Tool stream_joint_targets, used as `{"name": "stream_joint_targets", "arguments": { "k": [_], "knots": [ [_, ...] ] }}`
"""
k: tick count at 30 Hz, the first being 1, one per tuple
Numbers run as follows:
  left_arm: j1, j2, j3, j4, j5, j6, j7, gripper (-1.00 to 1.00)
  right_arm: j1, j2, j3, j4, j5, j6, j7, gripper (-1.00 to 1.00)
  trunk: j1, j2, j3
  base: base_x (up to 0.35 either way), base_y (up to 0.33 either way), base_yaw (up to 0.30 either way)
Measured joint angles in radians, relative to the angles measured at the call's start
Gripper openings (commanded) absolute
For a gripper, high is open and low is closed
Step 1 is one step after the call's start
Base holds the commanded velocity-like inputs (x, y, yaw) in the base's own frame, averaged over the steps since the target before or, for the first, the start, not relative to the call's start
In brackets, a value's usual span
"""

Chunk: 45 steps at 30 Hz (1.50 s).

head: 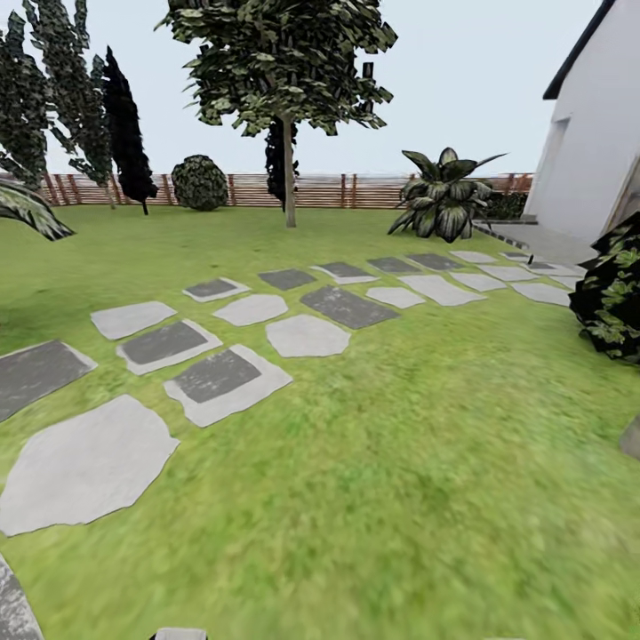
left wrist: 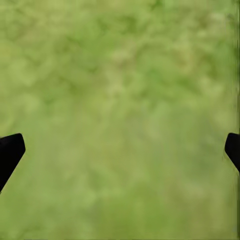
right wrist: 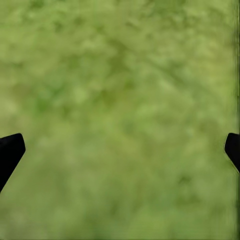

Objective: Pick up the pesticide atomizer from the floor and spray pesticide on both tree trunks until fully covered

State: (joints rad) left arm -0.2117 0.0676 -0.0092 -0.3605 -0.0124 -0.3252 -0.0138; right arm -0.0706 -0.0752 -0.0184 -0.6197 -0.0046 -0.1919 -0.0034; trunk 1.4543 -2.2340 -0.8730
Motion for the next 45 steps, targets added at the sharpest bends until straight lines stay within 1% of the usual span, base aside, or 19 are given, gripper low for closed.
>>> {"name": "stream_joint_targets", "arguments": {
  "k": [10,24,45],
  "knots": [
    [0.000,0.001,0.001,0.000,0.000,0.000,0.000,1.00,0.000,0.000,0.000,0.000,0.000,-0.001,0.000,1.00,0.000,0.000,-0.008,0.340,0.000,-0.244],
    [0.000,0.000,0.002,0.000,0.001,-0.001,0.000,1.00,0.000,0.001,0.001,0.000,-0.001,-0.001,0.000,1.00,0.000,0.000,-0.024,0.340,0.000,-0.186],
    [0.000,0.006,0.003,0.000,0.006,0.003,0.007,1.00,0.000,0.003,0.007,0.002,0.004,-0.001,0.002,1.00,0.000,0.000,-0.027,0.340,0.000,-0.010]
  ]
}}
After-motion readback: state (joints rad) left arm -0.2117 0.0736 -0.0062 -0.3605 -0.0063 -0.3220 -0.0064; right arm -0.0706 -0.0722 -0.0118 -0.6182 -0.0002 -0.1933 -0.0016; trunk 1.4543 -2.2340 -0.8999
